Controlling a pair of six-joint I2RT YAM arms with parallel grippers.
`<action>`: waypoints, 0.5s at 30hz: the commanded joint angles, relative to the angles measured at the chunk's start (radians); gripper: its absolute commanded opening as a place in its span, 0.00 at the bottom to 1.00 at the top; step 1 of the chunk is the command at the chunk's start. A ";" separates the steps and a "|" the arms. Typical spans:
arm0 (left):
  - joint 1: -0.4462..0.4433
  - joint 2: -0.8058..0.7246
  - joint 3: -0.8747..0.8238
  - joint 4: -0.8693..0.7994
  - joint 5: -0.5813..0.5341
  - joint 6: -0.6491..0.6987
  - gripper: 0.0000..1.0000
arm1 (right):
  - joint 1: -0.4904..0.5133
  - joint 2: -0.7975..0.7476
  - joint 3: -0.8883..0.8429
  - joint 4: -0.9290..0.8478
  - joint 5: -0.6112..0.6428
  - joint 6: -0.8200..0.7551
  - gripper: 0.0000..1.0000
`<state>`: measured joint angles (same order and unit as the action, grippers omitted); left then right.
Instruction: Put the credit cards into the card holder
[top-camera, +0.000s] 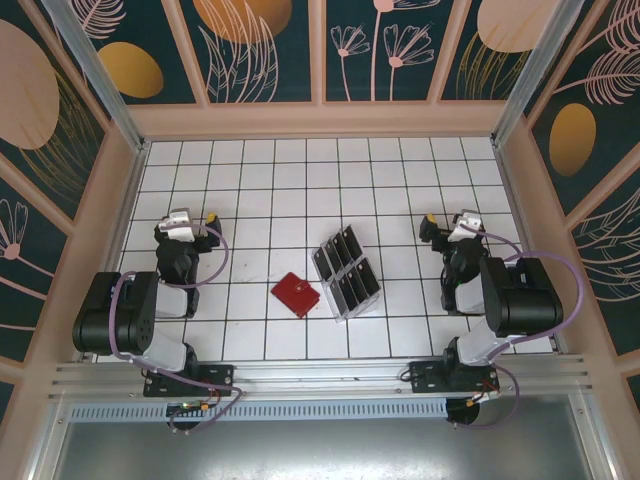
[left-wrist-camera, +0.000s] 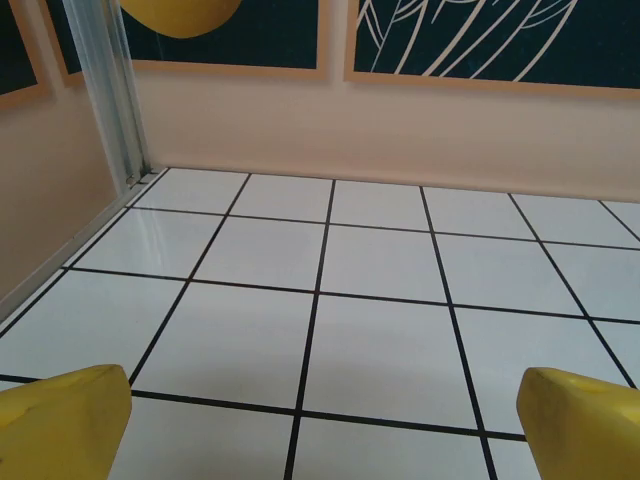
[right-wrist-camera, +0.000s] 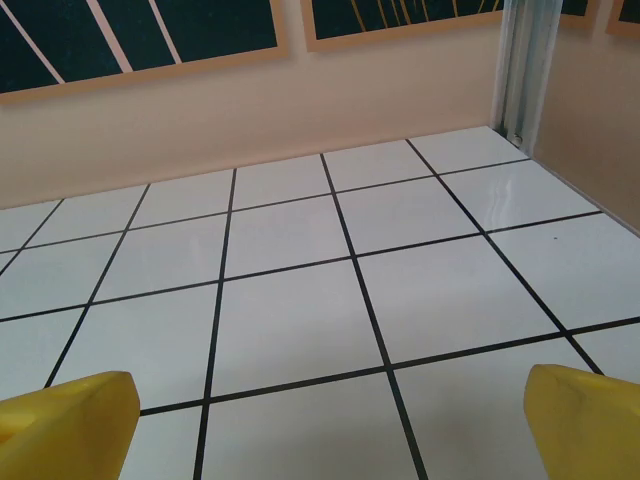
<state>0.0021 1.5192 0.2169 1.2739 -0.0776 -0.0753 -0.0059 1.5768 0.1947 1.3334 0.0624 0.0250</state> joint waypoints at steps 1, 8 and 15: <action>0.006 0.000 0.021 -0.005 0.014 0.003 0.98 | -0.006 -0.014 0.012 0.013 0.020 0.000 0.99; 0.007 0.001 0.025 -0.013 0.010 -0.001 0.99 | -0.005 -0.014 0.011 0.015 0.022 -0.001 0.99; 0.007 0.001 0.029 -0.018 0.006 -0.004 0.99 | -0.006 -0.014 0.011 0.013 0.019 0.001 0.99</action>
<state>0.0021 1.5192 0.2249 1.2537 -0.0784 -0.0753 -0.0059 1.5768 0.1947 1.3334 0.0624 0.0250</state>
